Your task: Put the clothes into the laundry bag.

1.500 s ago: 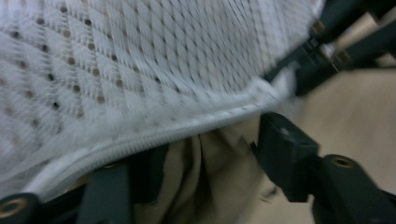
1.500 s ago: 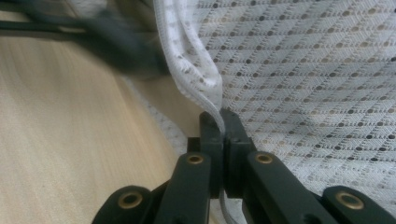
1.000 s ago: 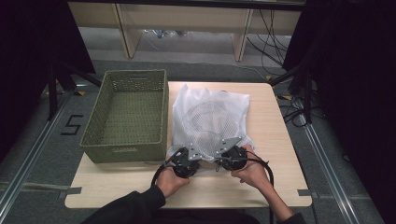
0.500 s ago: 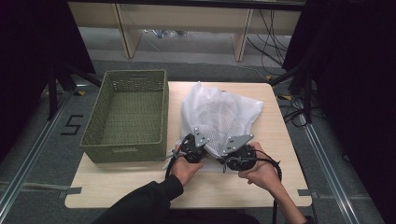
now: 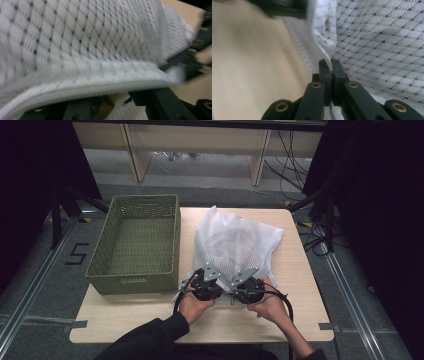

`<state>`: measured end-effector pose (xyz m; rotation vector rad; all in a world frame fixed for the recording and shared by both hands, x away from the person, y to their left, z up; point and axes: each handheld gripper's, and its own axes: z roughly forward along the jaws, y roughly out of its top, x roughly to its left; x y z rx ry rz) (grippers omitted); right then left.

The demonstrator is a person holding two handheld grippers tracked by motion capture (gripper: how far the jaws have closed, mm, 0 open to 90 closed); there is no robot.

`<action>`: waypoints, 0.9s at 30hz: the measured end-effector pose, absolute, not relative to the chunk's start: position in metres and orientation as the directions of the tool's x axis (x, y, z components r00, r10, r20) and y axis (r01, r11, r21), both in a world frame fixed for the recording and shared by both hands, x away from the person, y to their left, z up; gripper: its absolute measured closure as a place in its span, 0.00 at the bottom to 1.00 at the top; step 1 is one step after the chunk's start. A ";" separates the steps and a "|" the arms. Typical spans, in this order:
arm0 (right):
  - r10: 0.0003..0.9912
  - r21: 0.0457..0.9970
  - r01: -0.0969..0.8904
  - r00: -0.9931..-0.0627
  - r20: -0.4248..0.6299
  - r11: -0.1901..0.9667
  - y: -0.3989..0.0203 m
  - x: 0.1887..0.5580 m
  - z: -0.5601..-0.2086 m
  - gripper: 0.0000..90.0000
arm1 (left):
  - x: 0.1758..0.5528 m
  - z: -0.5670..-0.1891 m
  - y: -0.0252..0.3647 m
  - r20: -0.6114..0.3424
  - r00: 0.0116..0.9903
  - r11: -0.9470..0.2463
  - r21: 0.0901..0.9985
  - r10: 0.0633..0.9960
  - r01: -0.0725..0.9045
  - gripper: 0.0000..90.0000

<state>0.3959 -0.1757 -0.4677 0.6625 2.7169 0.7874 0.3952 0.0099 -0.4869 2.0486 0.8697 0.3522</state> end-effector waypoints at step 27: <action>0.498 0.551 0.365 -0.860 -0.108 0.751 -0.175 0.415 -0.478 1.00 | 0.392 -0.507 0.042 -0.057 0.800 -0.574 0.666 0.597 0.476 0.68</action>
